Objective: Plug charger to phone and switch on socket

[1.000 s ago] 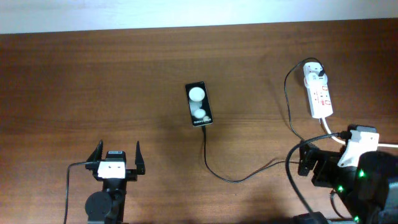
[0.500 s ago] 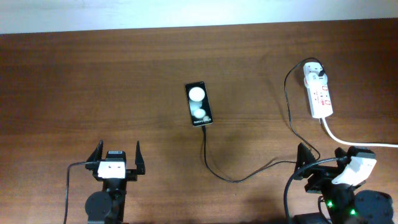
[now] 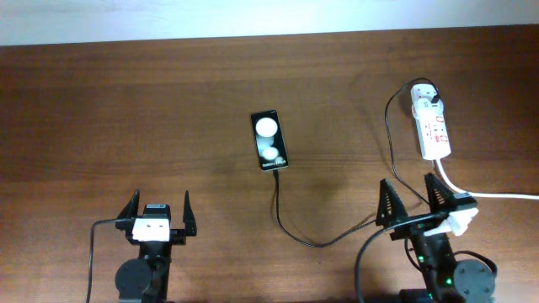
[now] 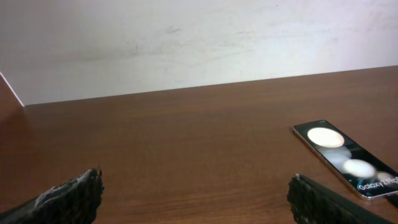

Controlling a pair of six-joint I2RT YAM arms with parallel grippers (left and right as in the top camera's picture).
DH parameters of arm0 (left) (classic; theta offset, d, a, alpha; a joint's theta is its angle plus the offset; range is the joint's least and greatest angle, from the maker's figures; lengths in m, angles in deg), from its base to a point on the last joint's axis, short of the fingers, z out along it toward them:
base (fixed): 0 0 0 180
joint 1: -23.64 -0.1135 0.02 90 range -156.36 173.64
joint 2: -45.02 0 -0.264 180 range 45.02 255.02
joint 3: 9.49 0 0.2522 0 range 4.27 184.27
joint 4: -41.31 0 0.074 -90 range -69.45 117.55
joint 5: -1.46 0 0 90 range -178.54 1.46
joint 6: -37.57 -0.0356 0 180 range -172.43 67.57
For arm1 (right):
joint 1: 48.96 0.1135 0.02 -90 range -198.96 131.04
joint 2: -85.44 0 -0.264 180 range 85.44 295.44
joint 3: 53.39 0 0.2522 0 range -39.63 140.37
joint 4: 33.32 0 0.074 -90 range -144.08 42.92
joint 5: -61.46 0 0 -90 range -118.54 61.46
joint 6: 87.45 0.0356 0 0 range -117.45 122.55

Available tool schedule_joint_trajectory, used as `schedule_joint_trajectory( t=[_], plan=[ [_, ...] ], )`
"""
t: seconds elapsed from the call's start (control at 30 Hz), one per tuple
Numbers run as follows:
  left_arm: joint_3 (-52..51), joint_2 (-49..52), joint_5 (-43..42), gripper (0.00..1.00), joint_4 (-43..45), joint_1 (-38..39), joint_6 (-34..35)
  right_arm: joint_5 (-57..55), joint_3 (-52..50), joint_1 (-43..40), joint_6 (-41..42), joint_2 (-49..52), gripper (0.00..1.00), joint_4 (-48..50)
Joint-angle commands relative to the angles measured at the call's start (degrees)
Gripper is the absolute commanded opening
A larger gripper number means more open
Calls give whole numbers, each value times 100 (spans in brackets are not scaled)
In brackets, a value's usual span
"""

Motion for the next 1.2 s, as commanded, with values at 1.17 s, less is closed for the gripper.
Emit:
schedule_joint_trajectory(
  t=[1.17],
  plan=[
    [-24,-28,-42,99,-11,-20,-90,-31,-1375,372,-1650,-61,99,662]
  ],
)
